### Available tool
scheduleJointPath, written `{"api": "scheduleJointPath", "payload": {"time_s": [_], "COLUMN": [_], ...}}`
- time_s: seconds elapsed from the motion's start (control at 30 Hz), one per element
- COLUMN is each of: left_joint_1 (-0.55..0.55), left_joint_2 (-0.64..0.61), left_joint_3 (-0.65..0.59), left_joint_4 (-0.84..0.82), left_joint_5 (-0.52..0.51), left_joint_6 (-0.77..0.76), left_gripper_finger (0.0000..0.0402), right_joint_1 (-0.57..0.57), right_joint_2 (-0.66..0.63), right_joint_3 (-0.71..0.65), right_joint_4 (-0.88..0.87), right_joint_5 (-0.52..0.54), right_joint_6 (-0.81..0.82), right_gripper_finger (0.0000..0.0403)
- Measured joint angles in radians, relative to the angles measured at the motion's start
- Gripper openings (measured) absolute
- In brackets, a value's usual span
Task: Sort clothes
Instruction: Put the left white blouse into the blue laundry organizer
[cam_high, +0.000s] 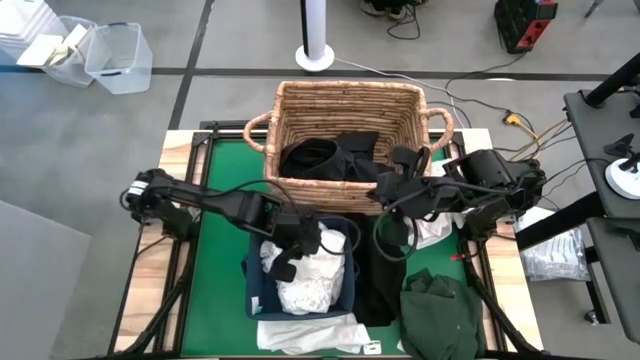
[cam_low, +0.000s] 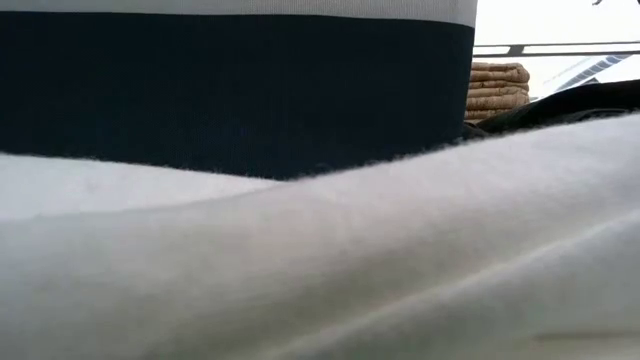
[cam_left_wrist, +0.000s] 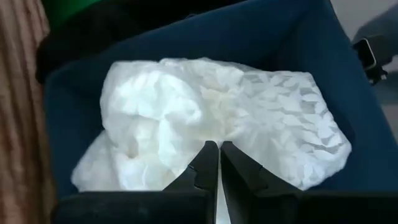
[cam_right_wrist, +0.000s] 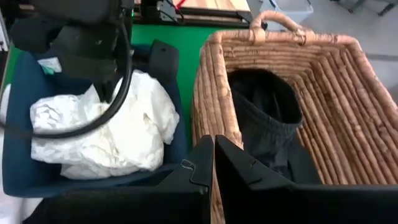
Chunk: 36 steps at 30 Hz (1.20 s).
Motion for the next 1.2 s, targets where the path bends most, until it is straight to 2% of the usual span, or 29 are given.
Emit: {"api": "scheduleJointPath", "payload": {"time_s": [0.3, 0.53, 0.93, 1.2], "left_joint_1": [-0.006, -0.02, -0.042, -0.043], "left_joint_2": [-0.138, -0.164, -0.159, -0.191], "left_joint_3": [-0.324, -0.482, -0.589, -0.524], "left_joint_4": [0.205, 0.323, 0.391, 0.338], "left_joint_5": [-0.001, 0.007, 0.014, 0.03], "left_joint_6": [-0.165, -0.242, -0.292, -0.315], "left_gripper_finger": [0.0, 0.0, 0.0, 0.0], "right_joint_1": [0.006, 0.006, 0.006, 0.006], "right_joint_2": [0.0, 0.0, 0.002, 0.002], "right_joint_3": [0.0, 0.0, 0.0, 0.0], "right_joint_4": [-0.022, -0.023, -0.024, -0.024], "right_joint_5": [0.012, 0.015, 0.017, 0.017], "right_joint_6": [0.012, 0.01, 0.011, 0.02], "right_gripper_finger": [0.0009, 0.0009, 0.0009, 0.0009]}}
